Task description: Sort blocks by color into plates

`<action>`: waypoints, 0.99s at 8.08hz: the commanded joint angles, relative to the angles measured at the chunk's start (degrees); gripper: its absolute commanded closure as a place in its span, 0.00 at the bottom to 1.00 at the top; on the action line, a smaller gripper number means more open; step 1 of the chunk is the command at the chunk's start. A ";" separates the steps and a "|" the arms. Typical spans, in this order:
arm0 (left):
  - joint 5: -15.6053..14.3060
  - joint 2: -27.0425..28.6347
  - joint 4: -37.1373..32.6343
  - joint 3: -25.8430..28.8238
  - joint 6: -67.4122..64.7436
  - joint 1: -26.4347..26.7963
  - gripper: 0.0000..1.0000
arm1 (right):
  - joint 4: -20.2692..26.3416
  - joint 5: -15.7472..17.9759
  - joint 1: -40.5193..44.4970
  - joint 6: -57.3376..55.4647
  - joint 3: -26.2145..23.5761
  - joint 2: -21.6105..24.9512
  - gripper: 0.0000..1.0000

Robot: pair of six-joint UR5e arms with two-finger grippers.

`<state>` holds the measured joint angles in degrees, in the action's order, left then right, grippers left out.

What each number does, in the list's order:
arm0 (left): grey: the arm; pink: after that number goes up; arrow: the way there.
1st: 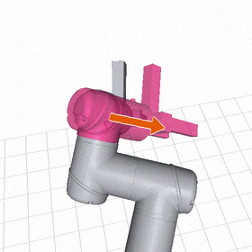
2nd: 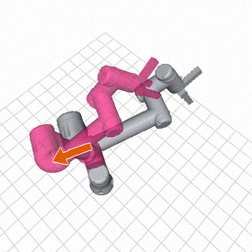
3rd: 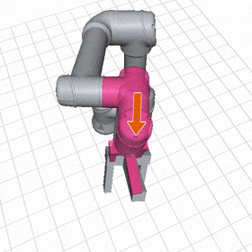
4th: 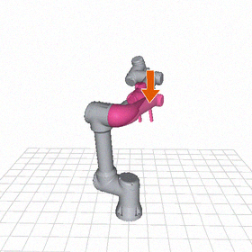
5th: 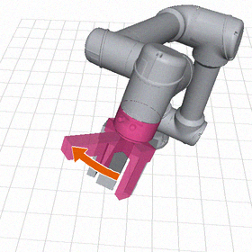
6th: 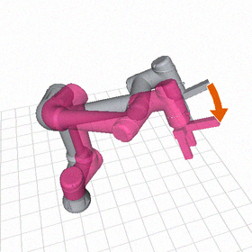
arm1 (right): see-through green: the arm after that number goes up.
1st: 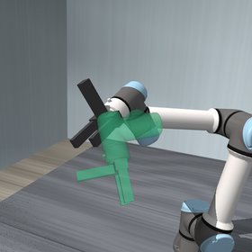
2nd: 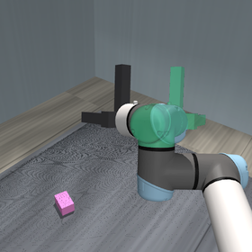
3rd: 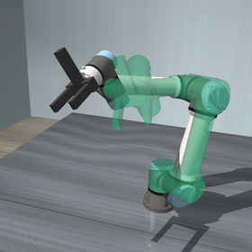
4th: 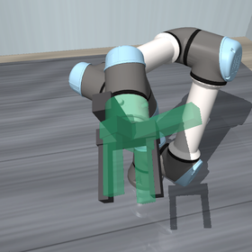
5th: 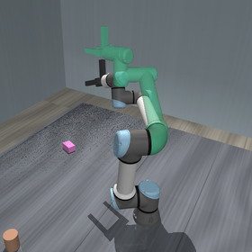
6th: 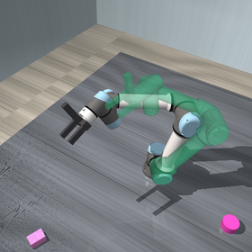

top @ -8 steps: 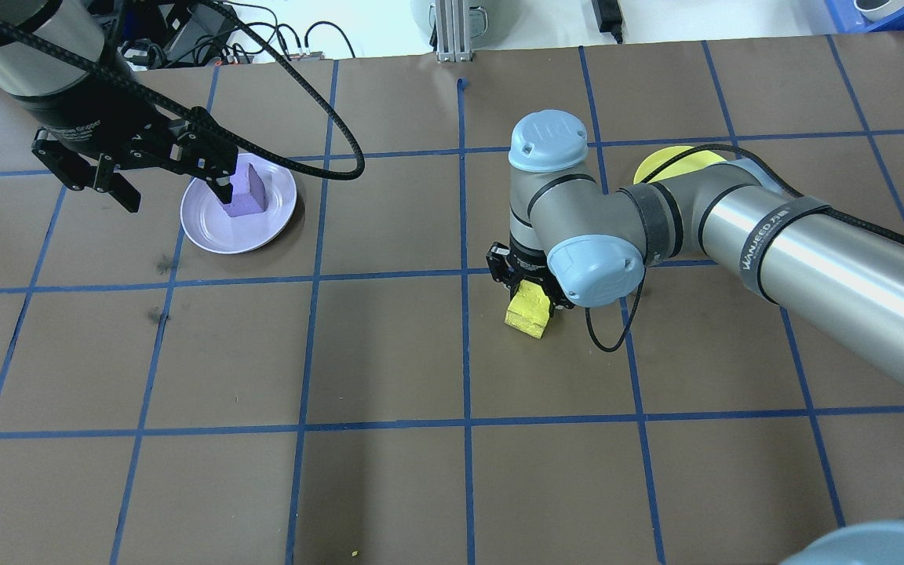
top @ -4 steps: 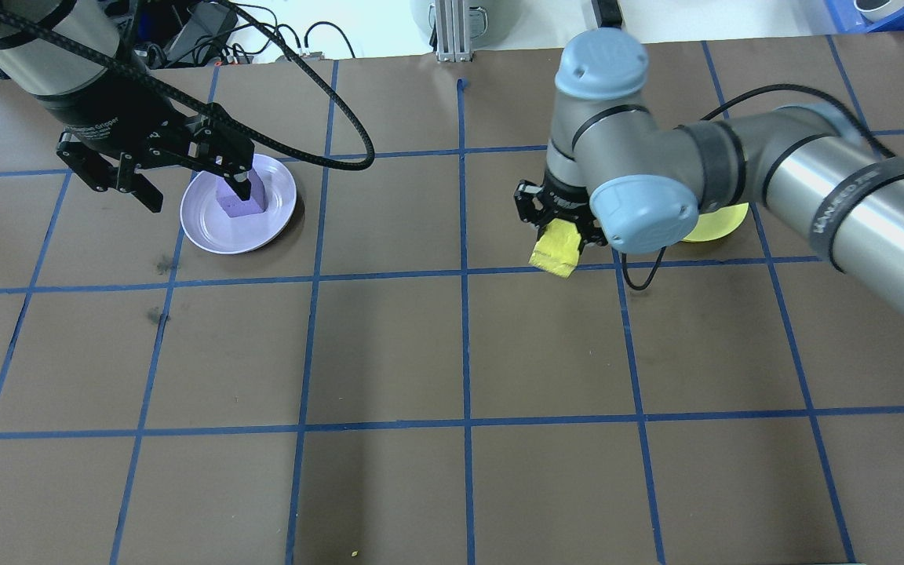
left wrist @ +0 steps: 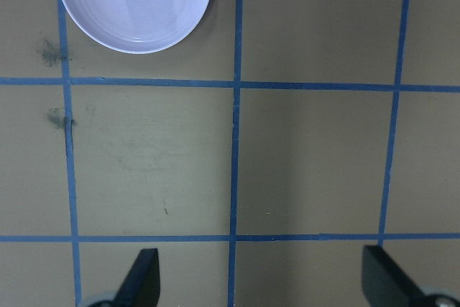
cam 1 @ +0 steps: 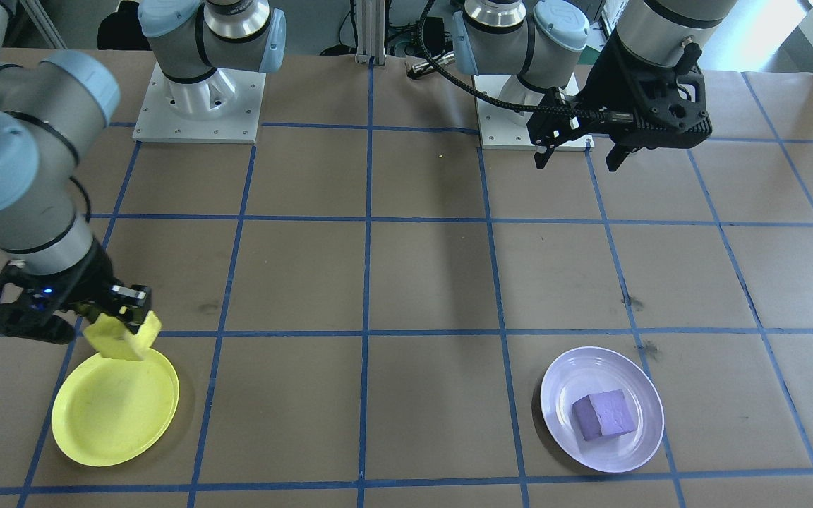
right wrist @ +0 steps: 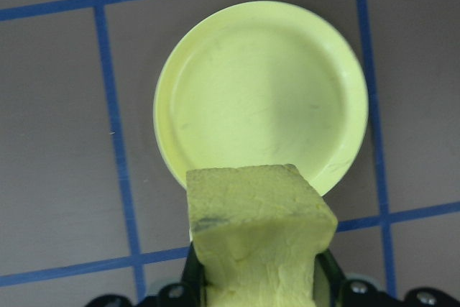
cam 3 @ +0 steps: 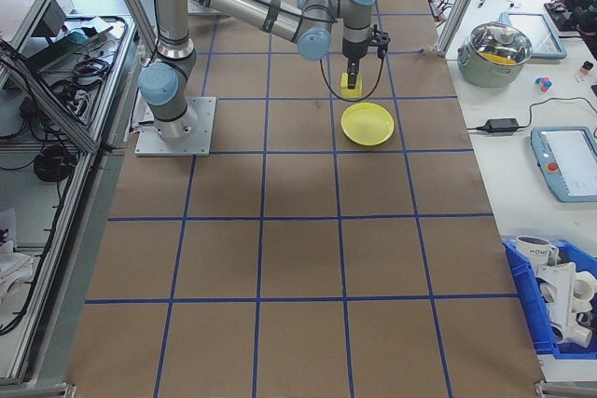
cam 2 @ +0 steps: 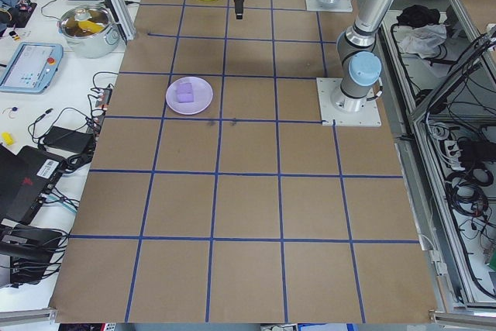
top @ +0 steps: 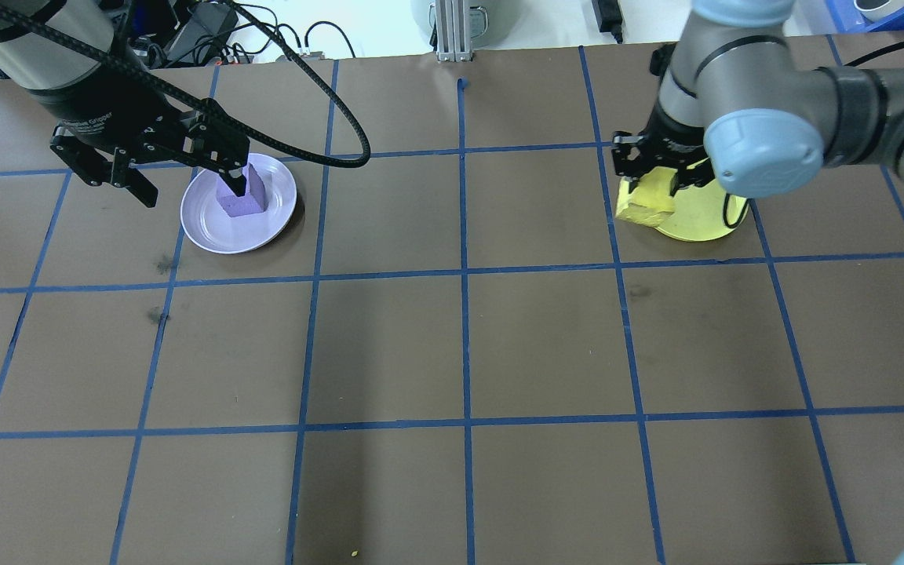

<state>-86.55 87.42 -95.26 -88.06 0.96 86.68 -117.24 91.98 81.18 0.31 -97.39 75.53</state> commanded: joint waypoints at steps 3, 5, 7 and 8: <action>-7.31 -0.23 -0.11 -0.36 1.24 -1.87 0.00 | -5.64 -0.13 -7.53 13.23 8.07 -13.19 1.00; -7.23 -0.50 -0.02 -0.89 1.42 -1.96 0.00 | -2.24 -0.39 -6.13 13.66 9.40 -13.13 1.00; -7.23 -0.67 -0.11 -0.89 1.42 -1.87 0.00 | -1.16 -0.40 -4.02 14.01 9.59 -14.00 1.00; -7.23 -0.59 -0.11 -0.89 1.42 -1.87 0.00 | -1.15 -0.22 -4.01 14.10 9.24 -14.79 1.00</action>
<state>-93.78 86.81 -95.35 -88.90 2.36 84.80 -119.03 91.61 76.47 14.10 -87.93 61.94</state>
